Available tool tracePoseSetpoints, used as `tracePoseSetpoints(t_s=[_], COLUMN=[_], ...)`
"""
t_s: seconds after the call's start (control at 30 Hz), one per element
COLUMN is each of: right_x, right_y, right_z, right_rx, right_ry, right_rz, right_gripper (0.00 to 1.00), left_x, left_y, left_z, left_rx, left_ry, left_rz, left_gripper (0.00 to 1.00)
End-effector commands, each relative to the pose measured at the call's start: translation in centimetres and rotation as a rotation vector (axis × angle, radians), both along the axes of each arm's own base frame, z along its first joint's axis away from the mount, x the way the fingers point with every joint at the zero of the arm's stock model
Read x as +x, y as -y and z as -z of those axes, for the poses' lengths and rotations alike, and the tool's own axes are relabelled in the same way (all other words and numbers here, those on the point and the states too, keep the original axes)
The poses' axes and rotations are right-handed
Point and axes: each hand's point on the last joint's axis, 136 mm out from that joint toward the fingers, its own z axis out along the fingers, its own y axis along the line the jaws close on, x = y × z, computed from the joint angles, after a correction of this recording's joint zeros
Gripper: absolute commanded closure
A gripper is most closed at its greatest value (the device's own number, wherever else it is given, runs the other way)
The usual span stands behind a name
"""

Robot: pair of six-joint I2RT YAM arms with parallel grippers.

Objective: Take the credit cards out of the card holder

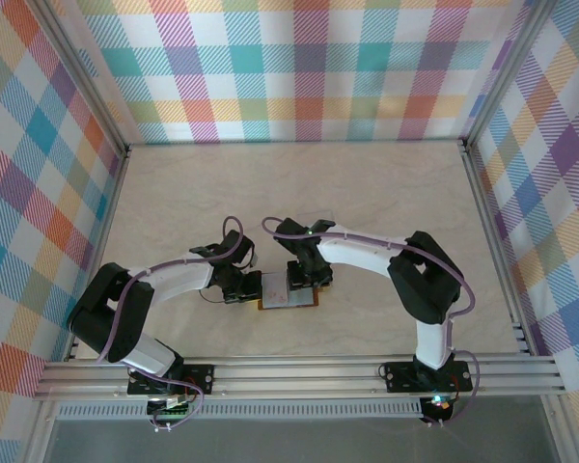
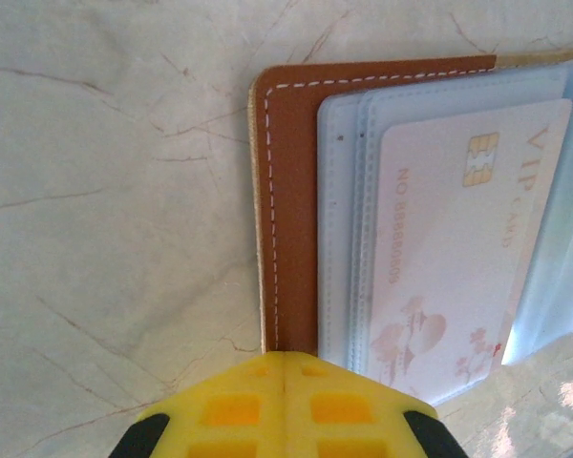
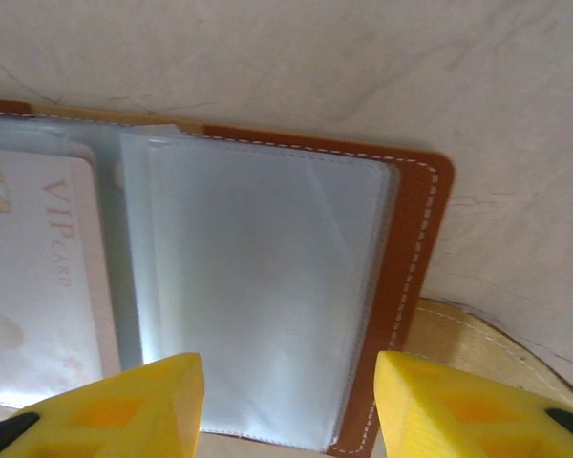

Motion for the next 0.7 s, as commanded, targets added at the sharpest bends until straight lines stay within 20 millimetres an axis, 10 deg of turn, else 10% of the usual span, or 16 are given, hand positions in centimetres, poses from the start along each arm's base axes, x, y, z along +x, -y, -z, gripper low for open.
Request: tracePoseSetpoints(t_s=[0.0, 0.27, 0.67], right_x=[-0.6, -0.3, -1.0], right_y=[1.7, 1.7, -6.2], right_z=[0.8, -1.5, -3.8], right_rx=[-0.061, -0.006, 0.469], right_ry=[0.002, 0.065, -0.090], right_rz=[-0.026, -0.037, -0.063], right_gripper=[0.51, 0.61, 0.73], left_x=[-0.2, 1.0, 2.4], left_y=[-1.5, -0.5, 1.9], left_z=[-0.3, -3.6, -3.1], left_rx=[0.076, 0.031, -0.040], left_ry=[-0.001, 0.049, 0.020], left_rz=[-0.009, -0.009, -0.003], left_gripper=[0.96, 0.97, 1.00])
